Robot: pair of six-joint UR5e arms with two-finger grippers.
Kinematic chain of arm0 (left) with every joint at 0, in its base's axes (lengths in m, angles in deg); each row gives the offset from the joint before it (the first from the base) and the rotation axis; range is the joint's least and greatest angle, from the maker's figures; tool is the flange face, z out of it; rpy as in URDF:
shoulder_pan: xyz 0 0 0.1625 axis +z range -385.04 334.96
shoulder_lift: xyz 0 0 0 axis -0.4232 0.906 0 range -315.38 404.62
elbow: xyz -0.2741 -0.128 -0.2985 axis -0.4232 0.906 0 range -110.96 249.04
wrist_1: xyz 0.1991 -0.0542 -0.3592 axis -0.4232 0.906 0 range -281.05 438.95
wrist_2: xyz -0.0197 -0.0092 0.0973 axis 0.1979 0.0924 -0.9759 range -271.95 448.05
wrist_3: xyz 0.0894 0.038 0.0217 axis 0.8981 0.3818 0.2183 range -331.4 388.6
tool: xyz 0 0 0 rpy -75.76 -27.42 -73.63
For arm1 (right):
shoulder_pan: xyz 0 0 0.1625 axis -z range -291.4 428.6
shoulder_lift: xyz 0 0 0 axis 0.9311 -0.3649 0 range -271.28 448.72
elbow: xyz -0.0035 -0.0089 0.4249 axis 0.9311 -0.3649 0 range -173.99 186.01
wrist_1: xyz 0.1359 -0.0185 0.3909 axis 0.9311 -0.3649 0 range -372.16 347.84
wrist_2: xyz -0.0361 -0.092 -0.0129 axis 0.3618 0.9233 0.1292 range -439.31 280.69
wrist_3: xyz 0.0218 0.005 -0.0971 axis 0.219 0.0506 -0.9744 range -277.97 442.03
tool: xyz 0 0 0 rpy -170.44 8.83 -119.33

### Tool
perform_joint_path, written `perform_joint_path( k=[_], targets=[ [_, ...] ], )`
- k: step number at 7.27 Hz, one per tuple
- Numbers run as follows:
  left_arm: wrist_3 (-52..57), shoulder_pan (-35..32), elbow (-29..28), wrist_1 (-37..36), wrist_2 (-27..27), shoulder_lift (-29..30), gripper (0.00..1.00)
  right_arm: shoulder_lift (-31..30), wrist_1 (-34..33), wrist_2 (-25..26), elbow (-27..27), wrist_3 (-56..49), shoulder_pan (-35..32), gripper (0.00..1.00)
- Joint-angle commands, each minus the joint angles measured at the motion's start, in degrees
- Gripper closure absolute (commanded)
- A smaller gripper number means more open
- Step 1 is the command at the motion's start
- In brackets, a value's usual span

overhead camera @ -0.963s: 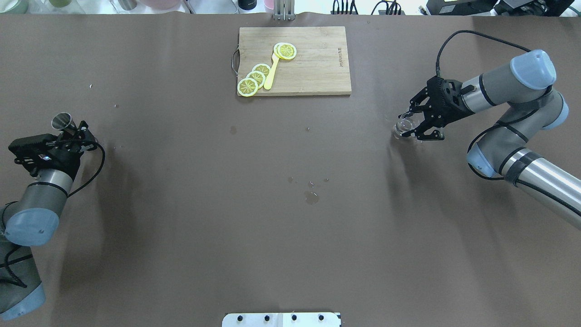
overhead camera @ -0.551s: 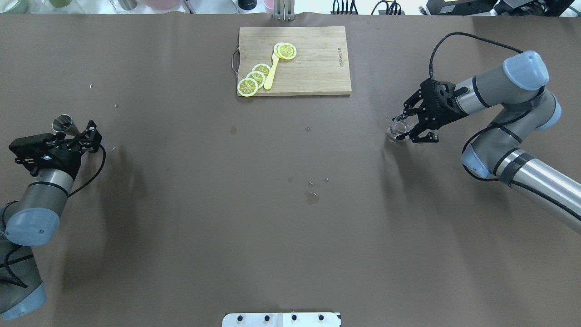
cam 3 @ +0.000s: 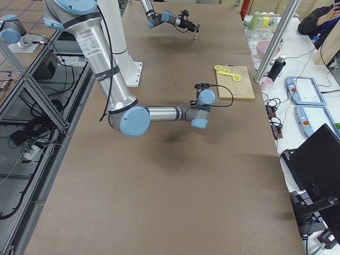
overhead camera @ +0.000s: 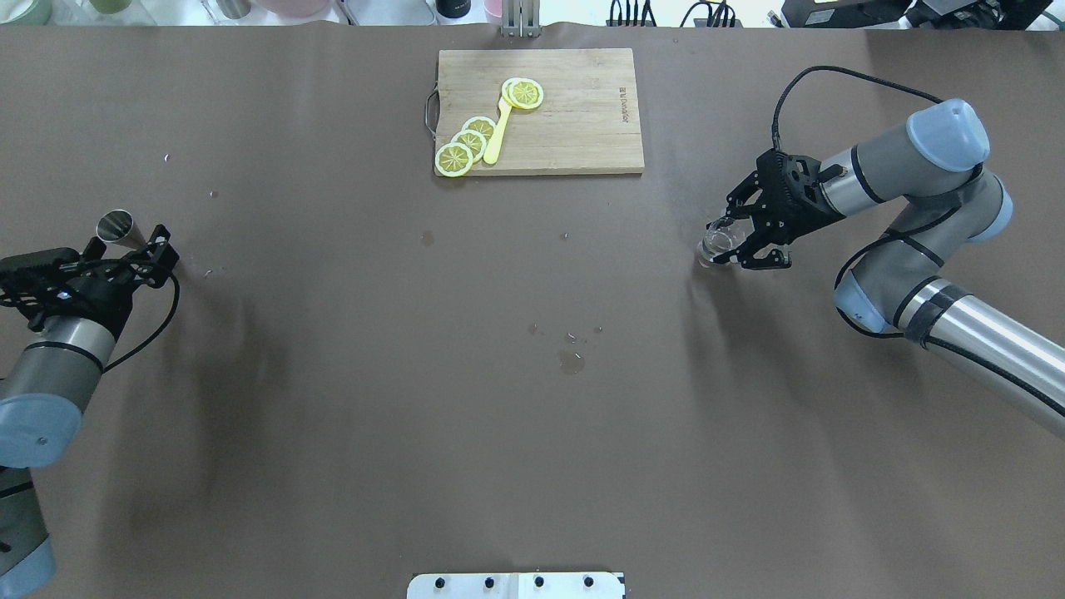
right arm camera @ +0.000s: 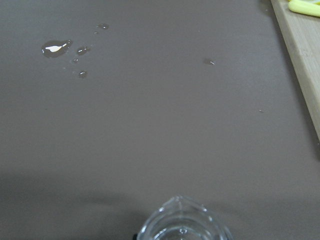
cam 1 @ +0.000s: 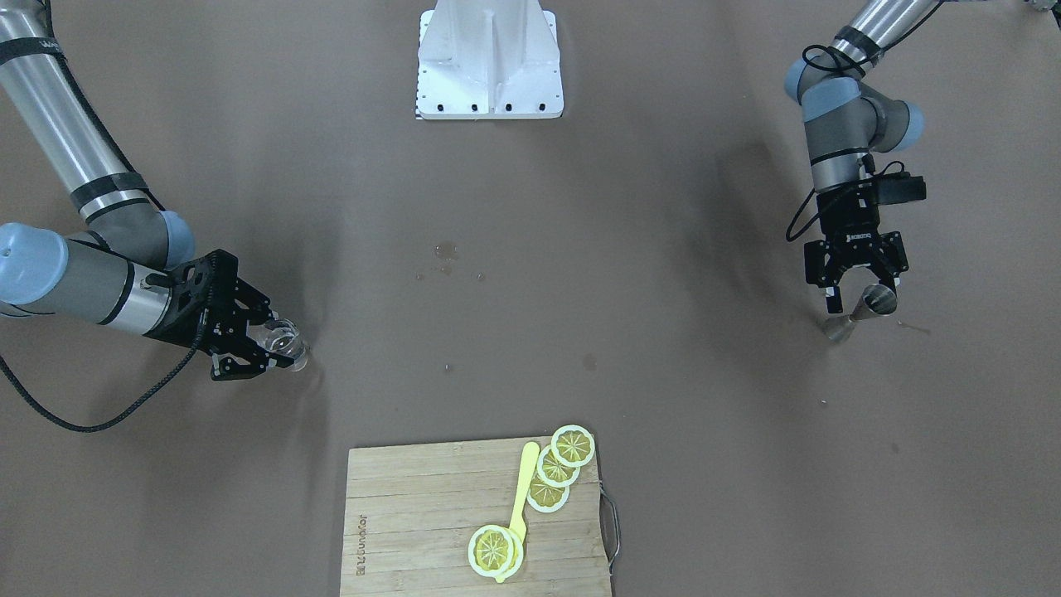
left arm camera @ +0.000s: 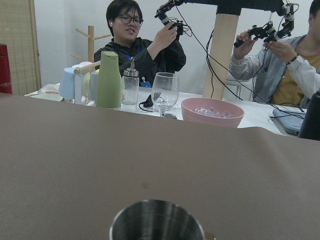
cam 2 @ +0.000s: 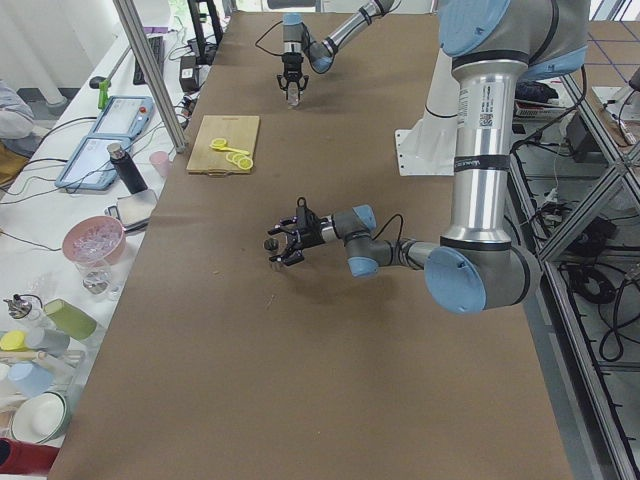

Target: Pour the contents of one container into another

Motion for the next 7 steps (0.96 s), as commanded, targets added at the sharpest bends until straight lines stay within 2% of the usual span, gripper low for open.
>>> perform_joint_path(
  k=[1, 4, 6, 7],
  targets=[
    [-0.2, 2.2, 4.8, -2.0, 0.4, -5.0, 0.01, 0.0, 0.0, 0.2, -0.2, 0.1, 0.4, 1.00],
    [0.3, 2.2, 9.3, -2.4, 3.0, -5.3, 0.01, 0.0, 0.0, 0.2, -0.3, 0.1, 0.5, 1.00],
    [0.4, 2.2, 16.7, -7.3, 5.5, -9.0, 0.01, 0.0, 0.0, 0.2, -0.1, 2.9, 0.9, 0.64],
    [0.4, 1.9, 20.3, -12.2, 7.5, -9.3, 0.01, 0.1, 0.0, 0.2, -0.2, 2.9, 0.9, 0.01]
  ],
)
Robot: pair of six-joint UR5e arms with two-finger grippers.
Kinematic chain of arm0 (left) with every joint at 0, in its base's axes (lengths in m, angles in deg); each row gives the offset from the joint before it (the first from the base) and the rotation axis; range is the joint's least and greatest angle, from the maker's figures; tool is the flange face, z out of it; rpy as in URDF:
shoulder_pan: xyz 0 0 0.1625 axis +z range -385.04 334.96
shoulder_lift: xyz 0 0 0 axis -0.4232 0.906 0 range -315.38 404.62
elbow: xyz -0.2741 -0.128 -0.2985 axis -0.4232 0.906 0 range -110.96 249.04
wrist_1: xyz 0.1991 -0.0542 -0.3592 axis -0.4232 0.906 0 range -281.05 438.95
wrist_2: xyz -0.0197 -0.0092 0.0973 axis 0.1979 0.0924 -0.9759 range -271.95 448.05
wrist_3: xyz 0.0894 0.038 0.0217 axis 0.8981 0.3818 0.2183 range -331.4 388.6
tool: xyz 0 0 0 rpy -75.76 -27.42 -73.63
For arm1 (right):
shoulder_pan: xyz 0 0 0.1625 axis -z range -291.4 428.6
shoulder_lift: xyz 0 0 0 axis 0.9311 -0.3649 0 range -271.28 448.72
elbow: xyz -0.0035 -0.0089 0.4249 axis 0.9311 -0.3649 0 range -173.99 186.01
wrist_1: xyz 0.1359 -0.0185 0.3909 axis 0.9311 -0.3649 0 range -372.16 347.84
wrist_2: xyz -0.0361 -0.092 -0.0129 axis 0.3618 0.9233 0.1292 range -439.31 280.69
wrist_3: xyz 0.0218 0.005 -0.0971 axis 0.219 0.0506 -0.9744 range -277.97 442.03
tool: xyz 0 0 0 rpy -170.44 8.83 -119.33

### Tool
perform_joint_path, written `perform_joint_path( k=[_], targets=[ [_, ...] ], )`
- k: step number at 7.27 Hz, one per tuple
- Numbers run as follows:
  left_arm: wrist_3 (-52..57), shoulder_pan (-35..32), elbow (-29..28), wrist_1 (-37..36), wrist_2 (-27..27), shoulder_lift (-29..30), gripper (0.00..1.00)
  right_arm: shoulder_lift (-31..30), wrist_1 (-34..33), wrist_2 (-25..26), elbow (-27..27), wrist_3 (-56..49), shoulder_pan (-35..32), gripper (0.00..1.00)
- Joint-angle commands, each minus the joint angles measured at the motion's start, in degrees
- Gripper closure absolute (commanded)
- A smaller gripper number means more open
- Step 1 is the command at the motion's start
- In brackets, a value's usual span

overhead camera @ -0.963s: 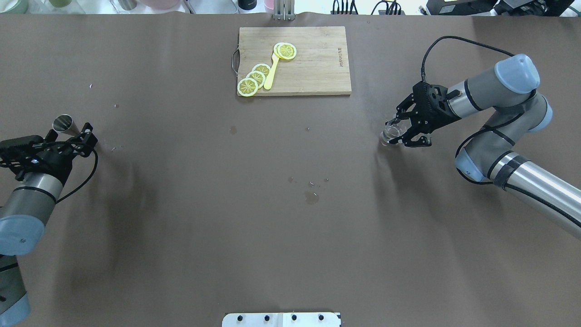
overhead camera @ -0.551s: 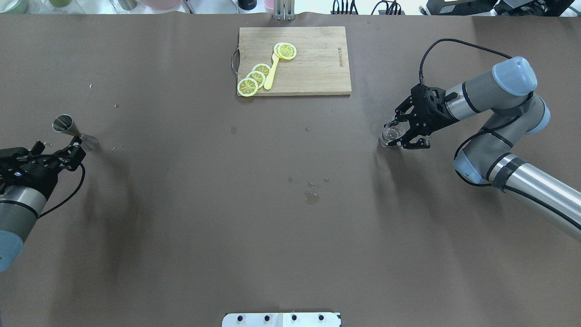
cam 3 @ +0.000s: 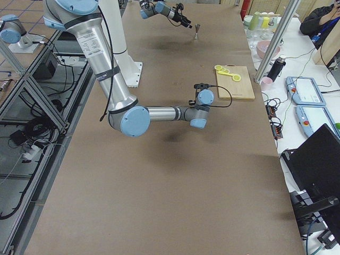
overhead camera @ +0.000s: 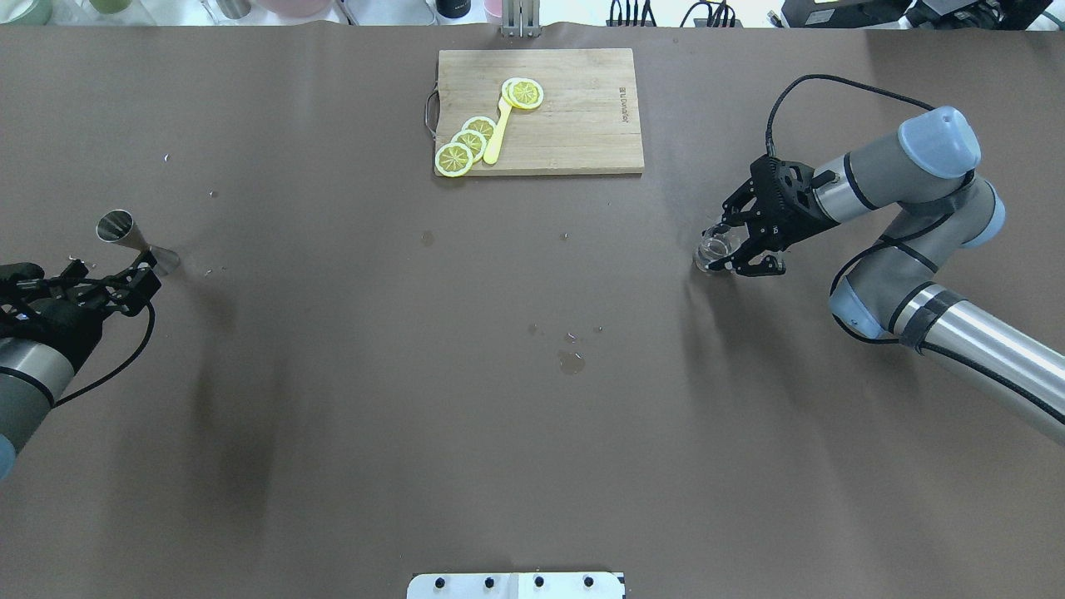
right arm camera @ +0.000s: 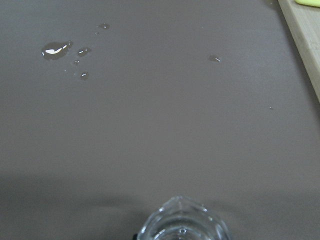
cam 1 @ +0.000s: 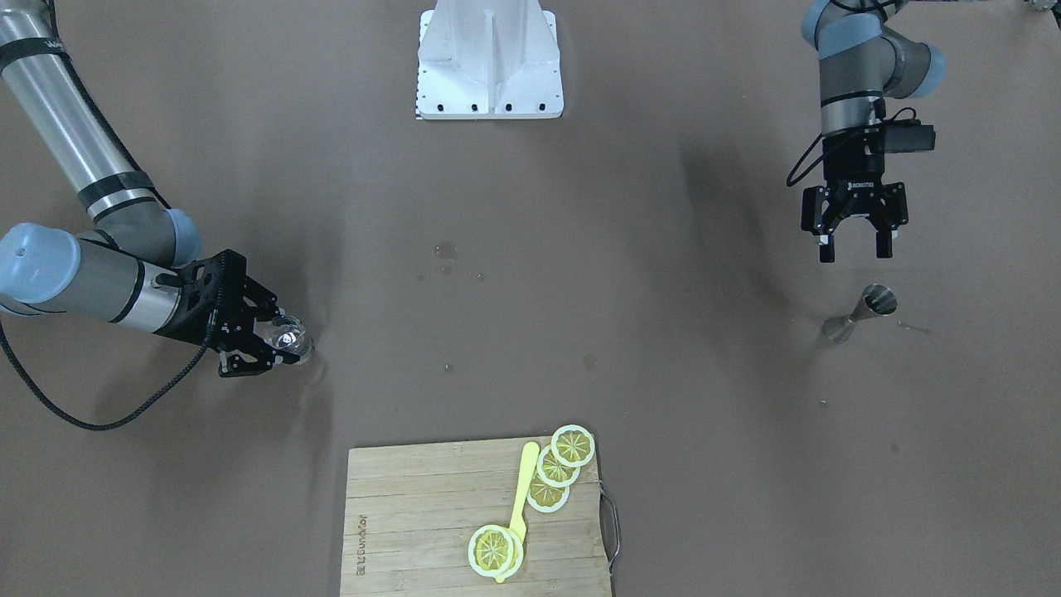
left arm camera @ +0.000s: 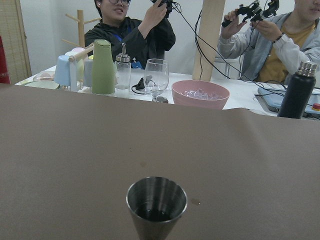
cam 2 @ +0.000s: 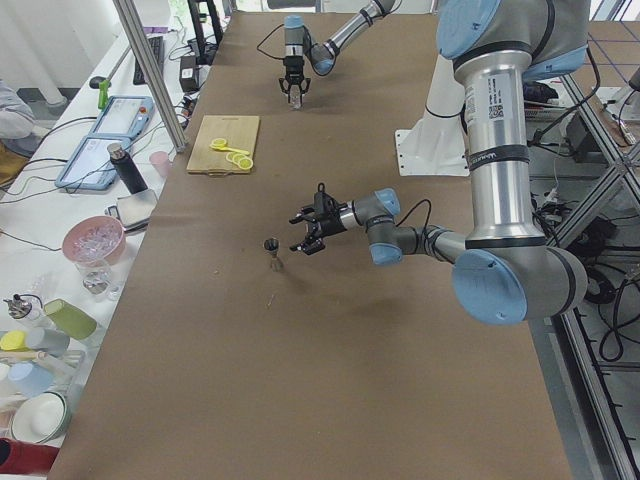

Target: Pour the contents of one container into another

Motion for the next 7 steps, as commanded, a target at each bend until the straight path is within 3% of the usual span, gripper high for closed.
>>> perform_joint_path(
  k=[1, 3, 4, 5, 7],
  targets=[
    [0.0, 0.0, 7.2, -9.8, 2.3, -0.7, 0.01, 0.1, 0.0, -0.2, 0.1, 0.5, 0.1, 0.00],
    [1.2, -0.1, 11.1, -13.6, 3.8, 2.0, 0.01, 0.1, 0.1, -0.3, 0.2, 0.5, 0.1, 0.00],
    [7.9, -0.6, 11.1, -13.8, 10.5, 4.3, 0.01, 0.1, 0.1, -0.3, 0.2, 0.5, 0.1, 0.00],
    [19.5, -5.5, 11.2, -16.4, 17.2, 8.1, 0.01, 0.1, 0.1, -0.3, 0.1, 0.5, 0.1, 0.00],
    [25.7, -16.3, 11.1, -25.0, 33.6, 13.1, 0.01, 0.1, 0.1, -0.3, 0.1, 0.5, 0.1, 0.00]
  ],
)
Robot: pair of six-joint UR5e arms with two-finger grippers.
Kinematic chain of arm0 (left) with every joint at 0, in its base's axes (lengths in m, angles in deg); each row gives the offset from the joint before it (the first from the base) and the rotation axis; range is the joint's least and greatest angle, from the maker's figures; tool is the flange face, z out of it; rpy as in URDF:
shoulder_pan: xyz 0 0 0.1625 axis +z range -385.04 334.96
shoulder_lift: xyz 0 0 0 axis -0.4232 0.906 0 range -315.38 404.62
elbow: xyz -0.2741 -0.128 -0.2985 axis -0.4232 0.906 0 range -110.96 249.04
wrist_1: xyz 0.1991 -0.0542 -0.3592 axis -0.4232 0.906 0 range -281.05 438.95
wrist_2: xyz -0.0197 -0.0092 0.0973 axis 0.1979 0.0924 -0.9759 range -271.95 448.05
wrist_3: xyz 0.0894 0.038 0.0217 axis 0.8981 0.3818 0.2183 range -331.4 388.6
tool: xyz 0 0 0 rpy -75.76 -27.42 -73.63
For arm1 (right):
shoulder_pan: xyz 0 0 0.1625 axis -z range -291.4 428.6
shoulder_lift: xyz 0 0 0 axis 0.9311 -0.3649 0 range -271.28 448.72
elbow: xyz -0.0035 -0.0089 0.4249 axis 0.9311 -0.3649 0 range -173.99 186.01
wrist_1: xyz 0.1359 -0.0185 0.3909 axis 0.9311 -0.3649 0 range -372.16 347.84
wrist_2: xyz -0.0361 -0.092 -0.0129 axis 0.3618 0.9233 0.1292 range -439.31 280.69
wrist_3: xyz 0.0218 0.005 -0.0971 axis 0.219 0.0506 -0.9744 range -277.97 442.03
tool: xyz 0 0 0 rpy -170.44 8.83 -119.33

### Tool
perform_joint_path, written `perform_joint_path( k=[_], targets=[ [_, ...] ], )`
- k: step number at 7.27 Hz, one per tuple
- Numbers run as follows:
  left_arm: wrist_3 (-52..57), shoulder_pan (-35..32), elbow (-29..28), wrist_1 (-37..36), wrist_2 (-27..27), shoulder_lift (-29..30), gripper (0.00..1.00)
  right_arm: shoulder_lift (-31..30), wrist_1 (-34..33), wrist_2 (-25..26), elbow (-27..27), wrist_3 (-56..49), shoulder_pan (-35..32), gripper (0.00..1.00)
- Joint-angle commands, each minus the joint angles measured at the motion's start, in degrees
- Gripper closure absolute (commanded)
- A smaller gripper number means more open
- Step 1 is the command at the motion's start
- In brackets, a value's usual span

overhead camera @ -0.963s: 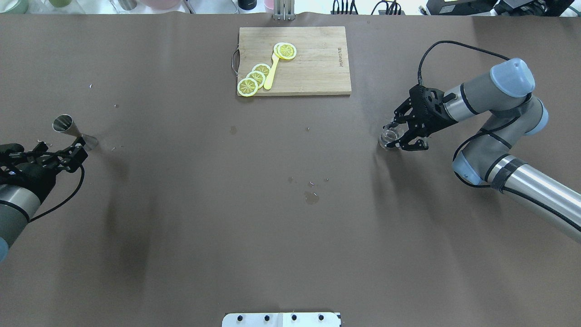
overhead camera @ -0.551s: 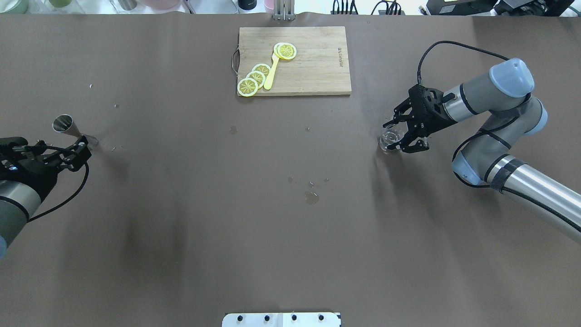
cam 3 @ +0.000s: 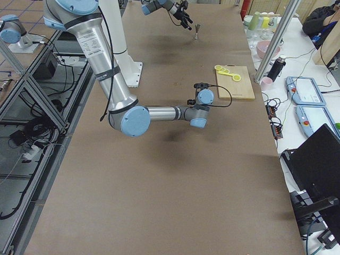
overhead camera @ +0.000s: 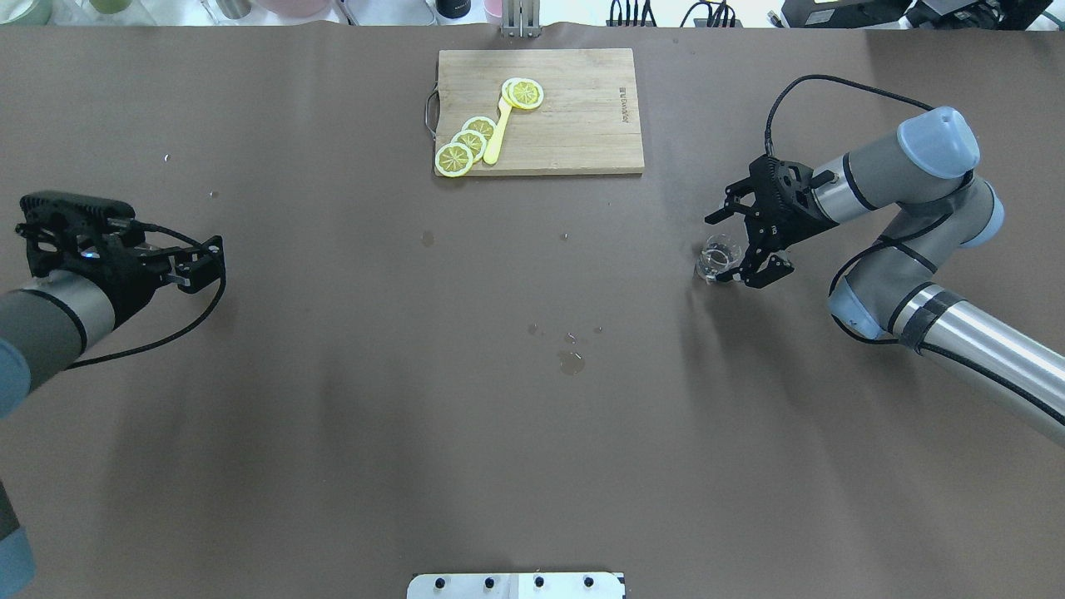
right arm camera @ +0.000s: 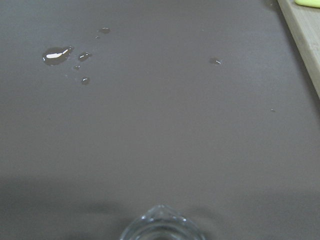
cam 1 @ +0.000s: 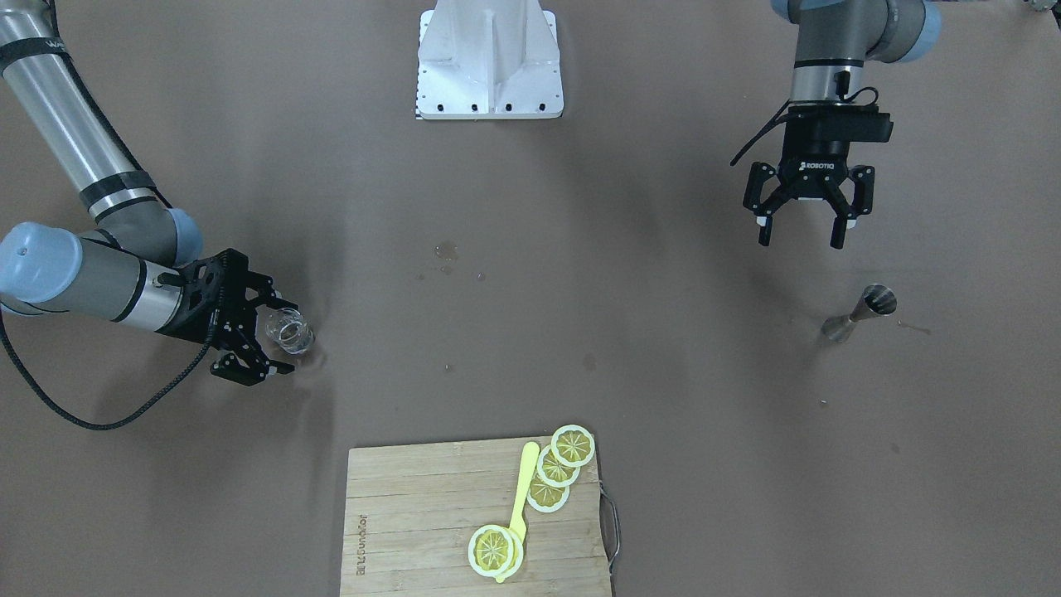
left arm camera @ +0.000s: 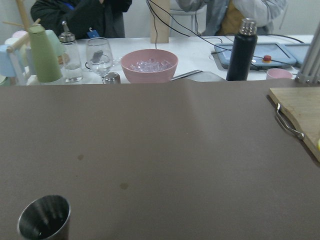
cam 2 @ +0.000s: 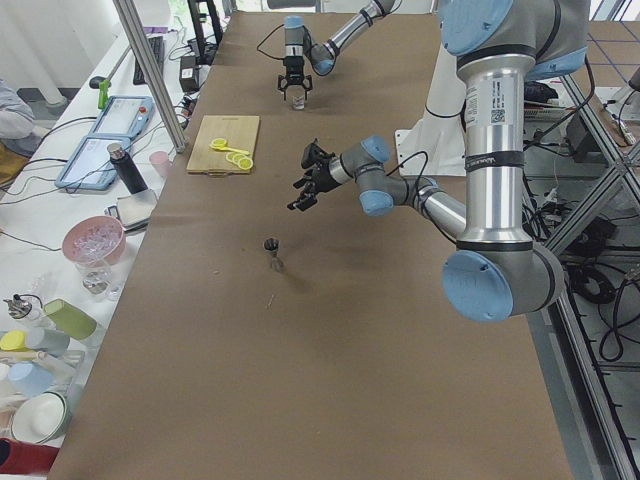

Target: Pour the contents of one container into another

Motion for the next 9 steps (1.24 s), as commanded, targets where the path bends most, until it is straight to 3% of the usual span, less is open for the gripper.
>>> perform_joint_path(
  k=[1, 2, 4, 5, 7, 9],
  targets=[
    [3.9, -12.3, -0.3, -12.7, 18.2, 5.9, 0.01, -0.1, -0.1, -0.2, -0.1, 0.0, 0.0, 0.00],
    [4.2, -18.0, -0.5, -18.6, 25.3, 7.9, 0.01, -0.1, -0.1, -1.0, -0.1, 0.0, 0.0, 0.00],
    [4.5, -28.4, -4.2, -21.4, 42.7, 7.8, 0.01, -0.2, -0.1, -2.7, 0.1, 0.1, -0.1, 0.00],
    [4.5, -31.9, -5.5, -26.1, 48.6, 7.7, 0.01, -0.2, -0.1, -3.2, 0.2, 0.1, -0.1, 0.00],
    [8.7, -36.9, -7.7, -30.4, 55.5, 7.1, 0.01, -0.1, 0.0, -3.5, 1.2, 0.1, -0.2, 0.00],
    [29.0, -43.6, -10.3, -38.3, 56.6, 7.1, 0.01, 0.0, 0.0, -4.2, 2.2, 1.5, -0.4, 0.00]
  ],
)
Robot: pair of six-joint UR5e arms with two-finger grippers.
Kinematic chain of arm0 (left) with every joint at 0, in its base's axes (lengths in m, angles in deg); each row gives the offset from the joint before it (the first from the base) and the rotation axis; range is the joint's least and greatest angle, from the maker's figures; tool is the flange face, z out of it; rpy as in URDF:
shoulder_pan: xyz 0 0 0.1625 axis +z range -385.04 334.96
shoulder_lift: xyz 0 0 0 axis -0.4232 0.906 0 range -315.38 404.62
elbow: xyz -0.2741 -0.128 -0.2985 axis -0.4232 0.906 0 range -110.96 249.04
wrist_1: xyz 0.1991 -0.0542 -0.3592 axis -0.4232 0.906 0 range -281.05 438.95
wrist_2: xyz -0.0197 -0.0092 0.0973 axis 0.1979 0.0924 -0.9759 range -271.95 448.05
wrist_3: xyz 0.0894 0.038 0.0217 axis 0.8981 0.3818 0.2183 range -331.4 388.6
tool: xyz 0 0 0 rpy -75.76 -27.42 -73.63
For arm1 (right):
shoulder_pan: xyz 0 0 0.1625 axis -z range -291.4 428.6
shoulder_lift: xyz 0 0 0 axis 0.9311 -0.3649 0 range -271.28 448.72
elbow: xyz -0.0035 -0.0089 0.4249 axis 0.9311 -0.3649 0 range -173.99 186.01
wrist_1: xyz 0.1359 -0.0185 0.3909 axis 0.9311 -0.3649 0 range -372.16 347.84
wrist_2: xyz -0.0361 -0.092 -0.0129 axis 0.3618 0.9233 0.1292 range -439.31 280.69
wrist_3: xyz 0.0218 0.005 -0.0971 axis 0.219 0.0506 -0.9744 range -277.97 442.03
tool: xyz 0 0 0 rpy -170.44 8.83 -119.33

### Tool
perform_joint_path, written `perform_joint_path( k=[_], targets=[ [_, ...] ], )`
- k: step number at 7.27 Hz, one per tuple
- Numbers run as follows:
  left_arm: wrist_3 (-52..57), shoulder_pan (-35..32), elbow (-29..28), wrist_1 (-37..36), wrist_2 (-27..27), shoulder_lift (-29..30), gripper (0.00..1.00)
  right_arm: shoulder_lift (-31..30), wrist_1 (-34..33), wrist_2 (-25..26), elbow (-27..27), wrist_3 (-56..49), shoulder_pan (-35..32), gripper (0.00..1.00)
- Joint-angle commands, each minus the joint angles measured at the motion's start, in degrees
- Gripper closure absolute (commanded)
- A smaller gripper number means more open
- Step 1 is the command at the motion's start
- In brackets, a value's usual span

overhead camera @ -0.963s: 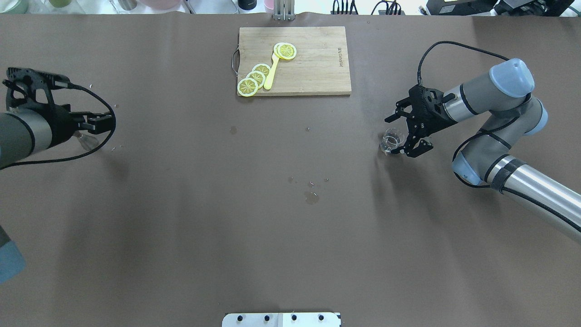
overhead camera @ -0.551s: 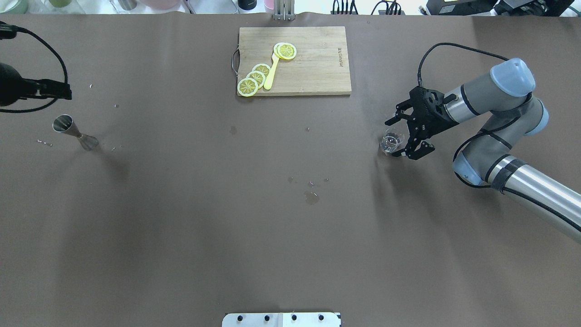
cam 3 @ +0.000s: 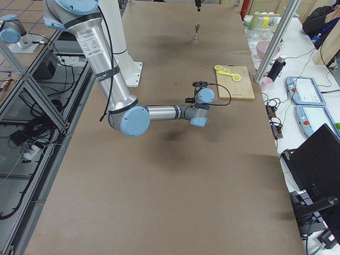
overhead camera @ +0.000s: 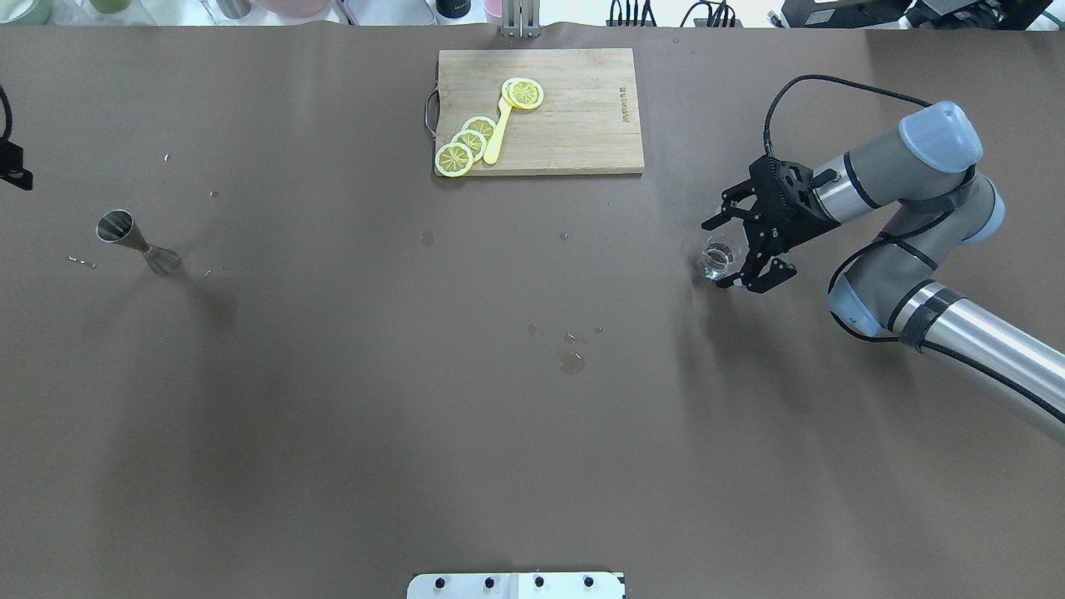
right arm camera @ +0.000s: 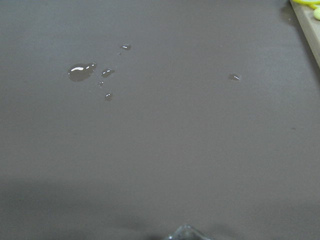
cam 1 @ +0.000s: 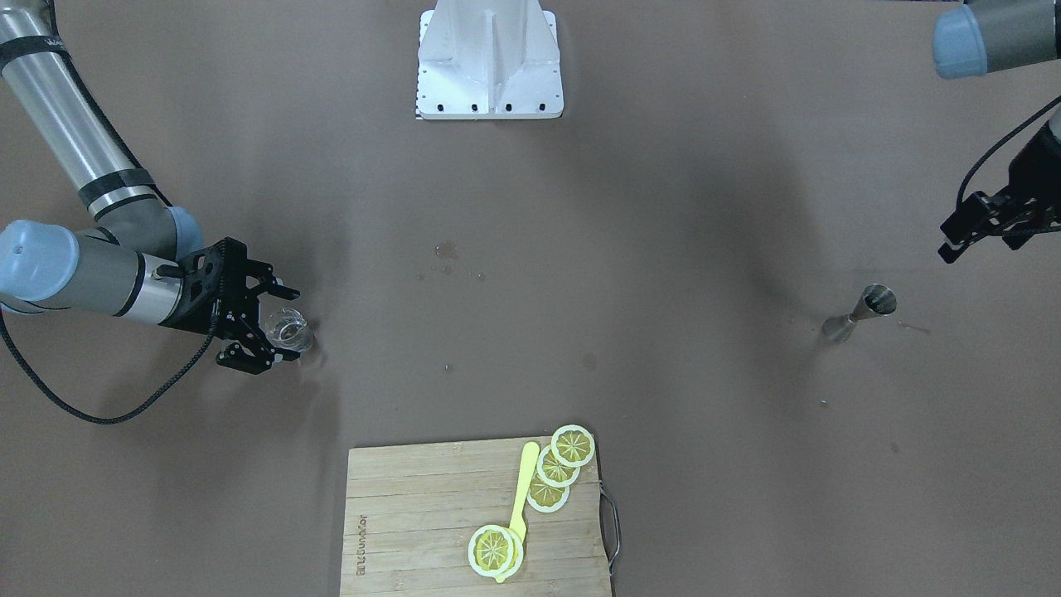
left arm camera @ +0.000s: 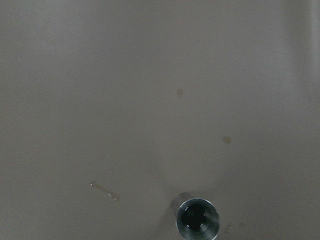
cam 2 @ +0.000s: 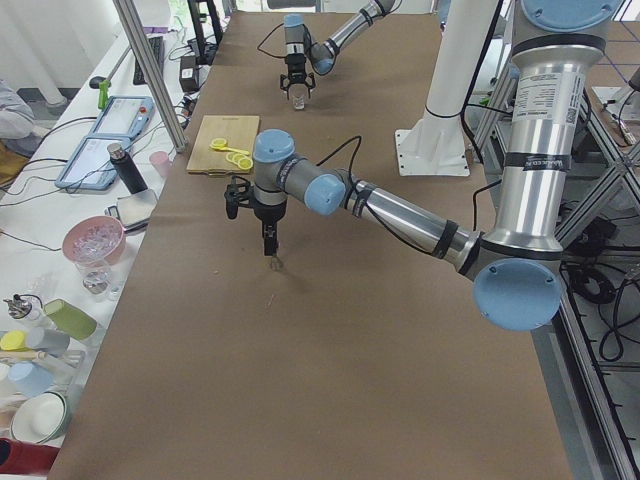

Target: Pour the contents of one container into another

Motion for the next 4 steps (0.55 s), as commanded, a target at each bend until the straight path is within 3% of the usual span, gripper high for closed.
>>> perform_joint_path(
  k=[1, 3, 4],
  targets=[
    [18.5, -6.9, -3.4, -5.5, 2.1, -0.1, 0.01, 0.5, 0.0, -0.4, 1.6, 3.8, -0.5, 0.00],
    [31.6, -12.4, -5.5, -6.7, 3.2, -2.8, 0.01, 2.1, 0.0, -0.3, 1.9, 6.8, -1.1, 0.00],
    [36.5, -14.3, -6.7, -10.9, 4.7, -2.9, 0.01, 3.2, -0.2, -0.1, 1.9, 9.7, -2.2, 0.00]
  ],
)
